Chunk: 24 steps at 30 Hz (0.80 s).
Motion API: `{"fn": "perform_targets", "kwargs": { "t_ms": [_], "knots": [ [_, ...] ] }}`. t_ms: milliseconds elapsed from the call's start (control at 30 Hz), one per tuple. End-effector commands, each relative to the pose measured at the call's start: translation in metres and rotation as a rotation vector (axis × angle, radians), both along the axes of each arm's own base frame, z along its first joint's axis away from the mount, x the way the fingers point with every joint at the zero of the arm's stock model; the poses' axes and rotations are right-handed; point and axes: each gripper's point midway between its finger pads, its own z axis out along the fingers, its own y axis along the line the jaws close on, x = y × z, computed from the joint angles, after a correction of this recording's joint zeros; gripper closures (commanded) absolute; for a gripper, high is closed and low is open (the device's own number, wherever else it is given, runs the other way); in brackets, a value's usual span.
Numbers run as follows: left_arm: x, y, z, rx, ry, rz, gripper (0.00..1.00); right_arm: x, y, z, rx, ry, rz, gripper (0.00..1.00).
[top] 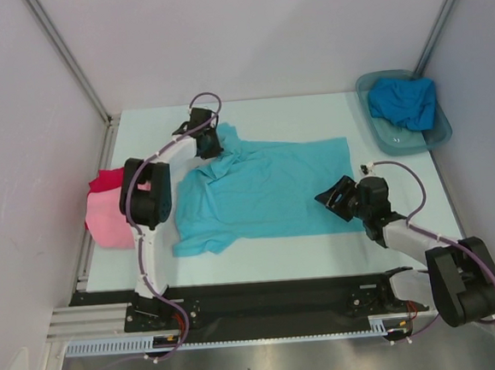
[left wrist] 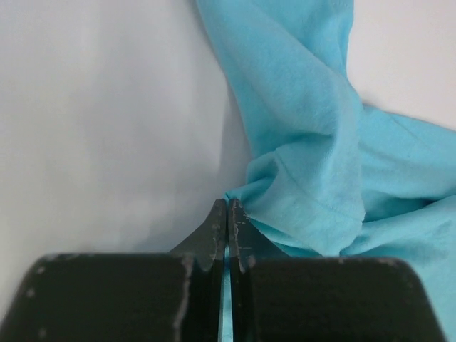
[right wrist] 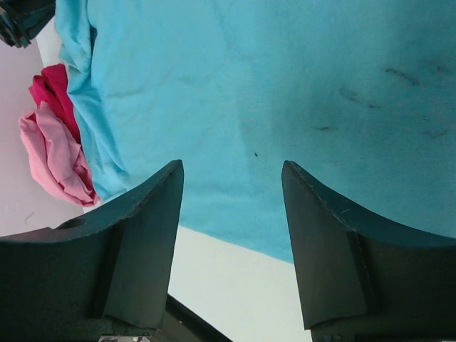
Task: Fold and stack the t-shirts
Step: Flatten the tshirt out
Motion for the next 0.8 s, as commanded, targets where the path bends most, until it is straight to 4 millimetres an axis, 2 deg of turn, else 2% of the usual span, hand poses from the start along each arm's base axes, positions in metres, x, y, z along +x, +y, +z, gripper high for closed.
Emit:
{"fn": "perform_targets", "kwargs": {
  "t_ms": [0,233,333,467,533,633,767],
  "knots": [
    [0.006,0.012,0.052,0.049,-0.112,0.032,1.00,0.007,0.007,0.009,0.011,-0.050,0.004,0.38],
    [0.007,0.042,0.104,0.173,-0.222,0.094,1.00,0.013,0.019,0.001,0.030,-0.049,0.002,0.39],
    [0.008,0.055,0.114,0.236,-0.230,0.127,1.00,0.013,0.021,0.001,0.034,-0.058,0.005,0.39],
    [0.007,0.077,0.107,0.285,-0.205,0.178,1.00,0.012,0.018,0.009,0.016,-0.073,0.005,0.39],
    [0.007,0.085,0.103,0.299,-0.192,0.196,1.00,0.012,0.016,0.019,0.016,-0.099,0.000,0.39],
    [0.004,0.087,0.095,0.306,-0.170,0.188,0.99,0.010,0.013,0.027,0.010,-0.115,-0.008,0.39],
    [0.004,0.080,0.093,0.271,-0.166,0.169,0.99,0.006,0.007,0.020,-0.025,-0.056,-0.024,0.38]
  ]
}}
